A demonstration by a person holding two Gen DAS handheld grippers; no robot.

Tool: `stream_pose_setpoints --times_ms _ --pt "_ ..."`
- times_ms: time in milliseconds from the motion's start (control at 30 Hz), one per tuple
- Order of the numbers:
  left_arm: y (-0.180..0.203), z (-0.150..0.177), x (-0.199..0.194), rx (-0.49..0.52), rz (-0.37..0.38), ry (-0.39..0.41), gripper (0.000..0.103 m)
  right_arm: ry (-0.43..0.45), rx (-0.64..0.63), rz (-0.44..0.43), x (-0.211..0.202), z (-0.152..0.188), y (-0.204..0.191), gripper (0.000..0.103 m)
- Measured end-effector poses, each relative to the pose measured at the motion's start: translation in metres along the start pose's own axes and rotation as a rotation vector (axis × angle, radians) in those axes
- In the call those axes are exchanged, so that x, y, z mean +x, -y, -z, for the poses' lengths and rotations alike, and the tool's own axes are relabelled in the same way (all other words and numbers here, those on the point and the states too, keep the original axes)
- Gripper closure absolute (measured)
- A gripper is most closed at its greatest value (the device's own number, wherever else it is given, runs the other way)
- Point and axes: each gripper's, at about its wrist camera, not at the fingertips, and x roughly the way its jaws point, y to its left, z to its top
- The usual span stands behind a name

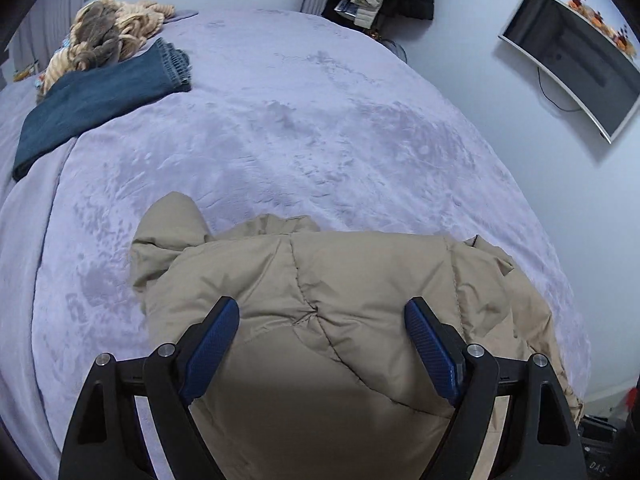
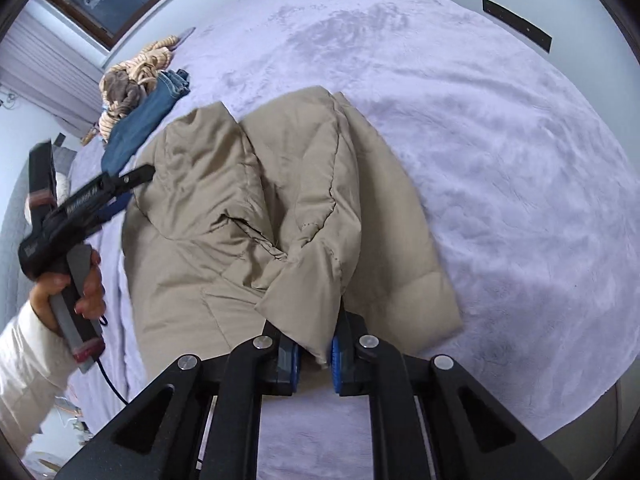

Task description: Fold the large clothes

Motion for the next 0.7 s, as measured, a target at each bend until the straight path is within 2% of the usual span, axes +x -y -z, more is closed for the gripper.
stream_pose_setpoints --times_ms 233,300,367,433,467,500,600,667,700 --pt "0.070 0.001 0.029 0.159 0.021 -0.026 0.017 -0.063 0.033 0.076 0.024 0.012 0.055 0.089" --pt "0.076 0.003 0.029 0.171 -0.008 -0.031 0.017 -0.126 0.071 0.041 0.032 0.012 0.071 0.087" --pt "0.073 0.002 0.031 0.153 -0.009 -0.040 0.017 -0.121 0.128 -0.043 0.019 0.007 0.084 0.084" --pt "0.068 0.000 0.035 0.132 0.002 -0.049 0.017 -0.066 0.169 -0.128 -0.004 -0.004 0.095 0.070" --pt "0.067 0.000 0.035 0.125 0.006 -0.052 0.017 -0.036 0.180 -0.159 -0.014 -0.011 0.099 0.052" --pt "0.066 0.000 0.036 0.123 0.008 -0.053 0.017 -0.005 0.188 -0.182 -0.022 -0.021 0.104 0.040" --pt "0.067 0.000 0.036 0.122 0.004 -0.053 0.017 0.027 0.201 -0.236 -0.022 -0.053 0.114 0.039" --pt "0.067 0.000 0.036 0.116 -0.003 -0.055 0.017 0.014 0.203 -0.263 -0.002 -0.080 0.115 0.041" --pt "0.067 0.000 0.036 0.111 -0.010 -0.056 0.017 0.000 0.202 -0.265 0.010 -0.090 0.114 0.061"
